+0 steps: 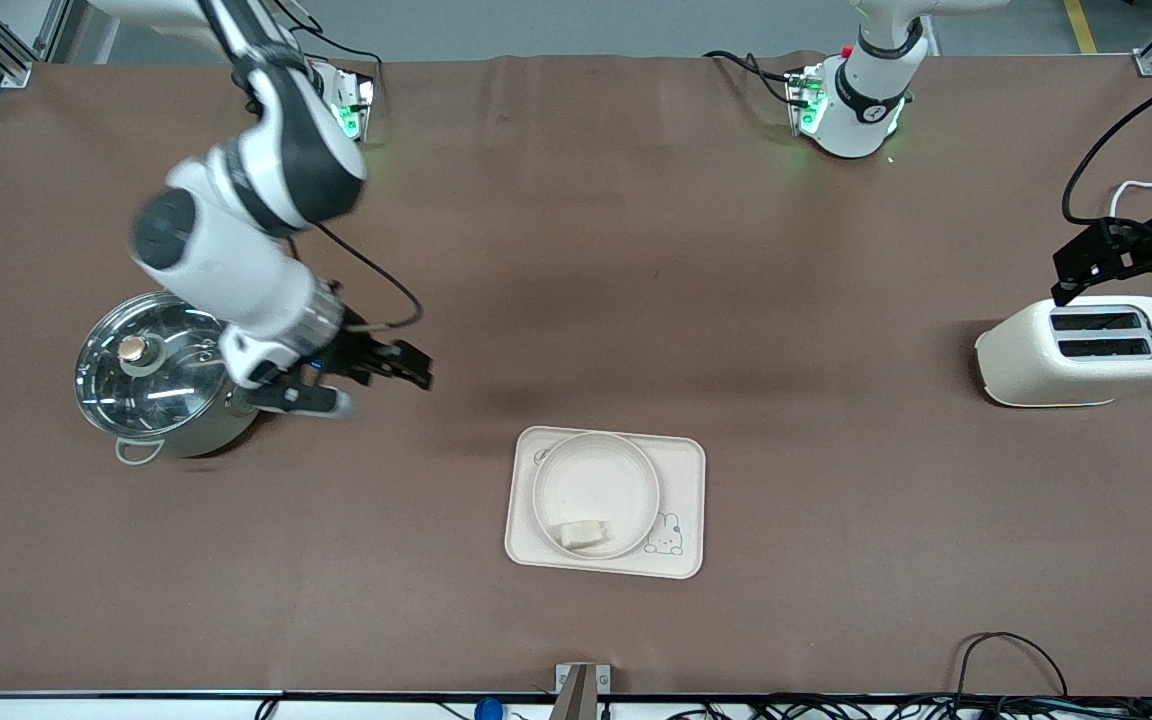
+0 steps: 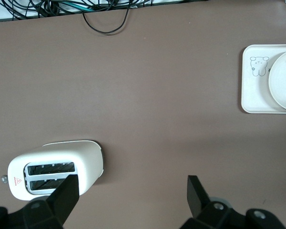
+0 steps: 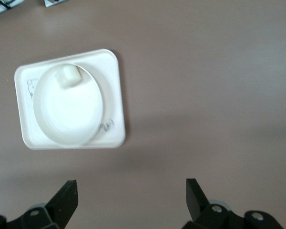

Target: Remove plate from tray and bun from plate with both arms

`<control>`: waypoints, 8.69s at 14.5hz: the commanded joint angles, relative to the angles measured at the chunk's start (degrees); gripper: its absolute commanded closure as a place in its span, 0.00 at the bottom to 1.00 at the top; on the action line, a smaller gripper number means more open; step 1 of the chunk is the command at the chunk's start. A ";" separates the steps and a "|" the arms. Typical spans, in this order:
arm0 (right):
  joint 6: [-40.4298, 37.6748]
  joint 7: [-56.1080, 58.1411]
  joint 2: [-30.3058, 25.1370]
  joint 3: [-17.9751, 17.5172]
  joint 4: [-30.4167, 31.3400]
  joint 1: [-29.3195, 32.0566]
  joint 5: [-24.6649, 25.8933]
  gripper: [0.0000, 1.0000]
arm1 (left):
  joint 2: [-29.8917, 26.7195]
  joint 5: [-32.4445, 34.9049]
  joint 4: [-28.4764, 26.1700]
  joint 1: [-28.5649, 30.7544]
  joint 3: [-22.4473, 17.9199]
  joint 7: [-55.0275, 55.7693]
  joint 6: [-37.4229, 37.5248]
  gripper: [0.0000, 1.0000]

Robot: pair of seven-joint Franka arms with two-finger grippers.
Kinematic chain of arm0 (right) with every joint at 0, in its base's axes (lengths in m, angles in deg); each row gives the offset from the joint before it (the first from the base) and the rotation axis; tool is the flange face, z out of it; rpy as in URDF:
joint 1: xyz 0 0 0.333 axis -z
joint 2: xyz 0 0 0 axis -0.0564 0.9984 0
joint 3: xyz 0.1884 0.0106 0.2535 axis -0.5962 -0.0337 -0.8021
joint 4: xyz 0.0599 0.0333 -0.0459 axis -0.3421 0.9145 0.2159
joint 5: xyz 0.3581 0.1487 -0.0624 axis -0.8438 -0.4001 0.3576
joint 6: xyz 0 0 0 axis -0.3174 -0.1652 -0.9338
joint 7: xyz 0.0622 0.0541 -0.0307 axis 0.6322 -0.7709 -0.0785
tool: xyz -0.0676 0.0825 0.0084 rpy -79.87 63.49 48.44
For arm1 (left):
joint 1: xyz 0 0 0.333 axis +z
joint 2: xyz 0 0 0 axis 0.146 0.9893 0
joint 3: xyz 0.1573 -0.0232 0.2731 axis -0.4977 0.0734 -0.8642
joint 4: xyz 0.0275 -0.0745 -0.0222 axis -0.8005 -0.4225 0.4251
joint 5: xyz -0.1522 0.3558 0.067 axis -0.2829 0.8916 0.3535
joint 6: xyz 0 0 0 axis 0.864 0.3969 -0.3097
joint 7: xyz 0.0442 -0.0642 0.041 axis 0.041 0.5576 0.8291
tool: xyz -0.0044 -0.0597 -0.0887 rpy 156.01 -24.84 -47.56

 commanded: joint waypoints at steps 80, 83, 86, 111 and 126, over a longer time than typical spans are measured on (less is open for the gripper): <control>-39.84 25.50 -23.81 -11.10 -4.46 36.81 13.94 0.00 | 40.10 0.88 -5.16 -29.57 11.37 65.90 -40.72 0.59; -42.12 26.12 -25.83 -8.14 -4.29 34.63 14.57 0.00 | 40.01 0.97 -5.07 -29.66 11.37 66.43 -40.72 0.81; -43.80 26.29 -26.71 0.50 -4.29 27.40 14.57 0.00 | 39.84 0.97 -5.07 -29.66 11.37 66.43 -40.72 1.00; -45.91 25.86 -29.61 0.50 -3.14 27.23 15.80 0.00 | 32.04 0.79 -5.96 3.92 11.64 1.74 -22.89 0.00; -43.10 25.59 -29.18 0.41 -2.97 25.38 15.62 0.00 | -6.28 0.79 -8.91 6.83 10.50 2.17 1.29 0.00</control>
